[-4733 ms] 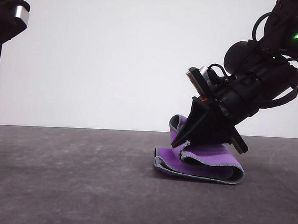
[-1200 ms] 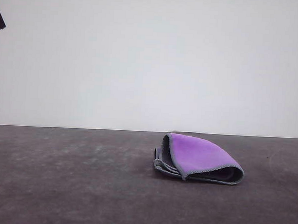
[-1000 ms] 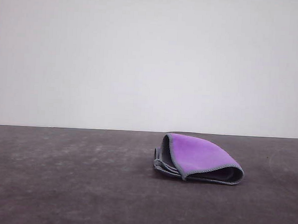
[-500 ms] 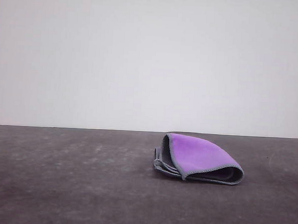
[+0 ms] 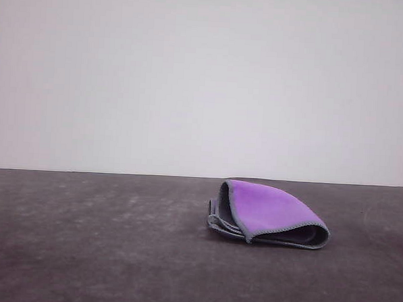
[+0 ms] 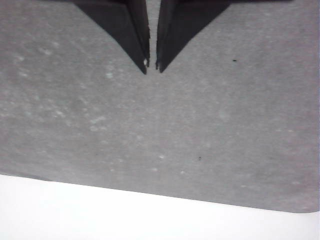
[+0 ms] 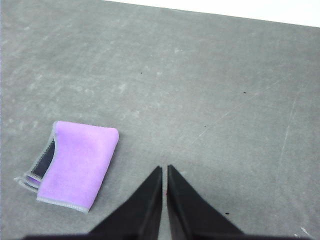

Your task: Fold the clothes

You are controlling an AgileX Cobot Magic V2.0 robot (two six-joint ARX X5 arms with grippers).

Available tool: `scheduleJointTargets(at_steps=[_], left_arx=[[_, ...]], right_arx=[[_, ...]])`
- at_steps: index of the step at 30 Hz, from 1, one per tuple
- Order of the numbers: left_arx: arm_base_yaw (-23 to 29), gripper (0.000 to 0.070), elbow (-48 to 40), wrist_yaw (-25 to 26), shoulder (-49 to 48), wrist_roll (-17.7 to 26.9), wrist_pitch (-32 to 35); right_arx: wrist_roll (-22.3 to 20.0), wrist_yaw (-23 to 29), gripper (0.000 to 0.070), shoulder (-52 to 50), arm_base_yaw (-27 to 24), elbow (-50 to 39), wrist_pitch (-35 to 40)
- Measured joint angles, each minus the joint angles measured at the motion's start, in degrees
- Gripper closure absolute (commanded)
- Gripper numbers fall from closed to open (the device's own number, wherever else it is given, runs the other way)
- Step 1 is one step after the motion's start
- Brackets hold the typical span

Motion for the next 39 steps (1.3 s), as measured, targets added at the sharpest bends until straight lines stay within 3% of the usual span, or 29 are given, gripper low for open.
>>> scheduleJointTargets(at_steps=[30,34,39], left_arx=[[0.0,0.0688,0.0,-0.7,0.0,1.2,-0.1],[0.0,0.0688,0.0,-0.7,0.0,1.2,-0.1],[0.0,0.0688,0.0,-0.7,0.0,1.2,-0.1]], right_arx=[[-1.5,0.6,0.069,-3.3,1.0,-0.6,1.0],[-0.6,6.1,0.069,-10.1,1.0,-4.1,7.0],[1.5,13.4,0.069,-19.3,1.0,-13.6,7.3]])
